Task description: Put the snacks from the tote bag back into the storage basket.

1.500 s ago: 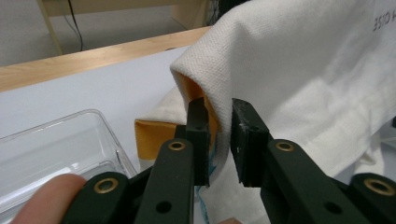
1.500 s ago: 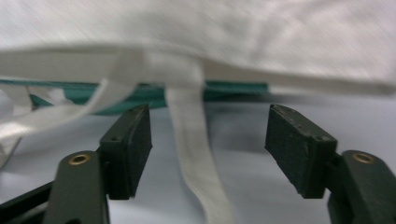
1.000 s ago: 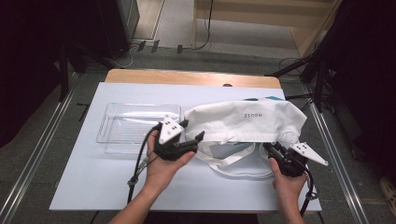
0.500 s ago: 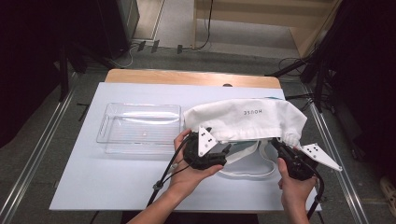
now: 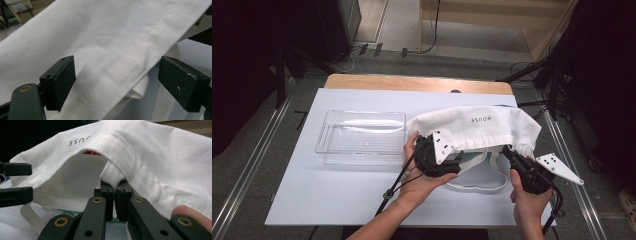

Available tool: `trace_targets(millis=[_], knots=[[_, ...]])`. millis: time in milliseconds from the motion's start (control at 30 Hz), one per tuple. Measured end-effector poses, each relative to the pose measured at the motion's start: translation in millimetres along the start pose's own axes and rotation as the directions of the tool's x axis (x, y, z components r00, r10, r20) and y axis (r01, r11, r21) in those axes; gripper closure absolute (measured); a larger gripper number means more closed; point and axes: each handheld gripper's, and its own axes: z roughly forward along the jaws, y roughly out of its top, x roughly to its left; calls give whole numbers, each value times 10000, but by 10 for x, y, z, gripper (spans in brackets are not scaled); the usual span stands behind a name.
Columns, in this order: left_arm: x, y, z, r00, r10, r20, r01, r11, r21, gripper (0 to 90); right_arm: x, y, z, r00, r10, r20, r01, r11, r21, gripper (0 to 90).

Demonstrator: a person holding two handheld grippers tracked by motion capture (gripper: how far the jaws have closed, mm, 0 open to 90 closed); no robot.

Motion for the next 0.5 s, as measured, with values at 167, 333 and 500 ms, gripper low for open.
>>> trace_targets(millis=[167,333,500], knots=[[-74,15,35,9992,403,-75,-402,9992,73,151,18,15,-10,10000,-6,-54,5,10000,-46,881],[-126,26,102,9967,694,-422,-685,9974,219,146,33,33,-18,9999,-58,-90,56,9999,-151,881],[-134,55,125,9937,943,-613,-929,9954,253,209,44,40,-36,9999,-5,-123,3,9999,-153,881]])
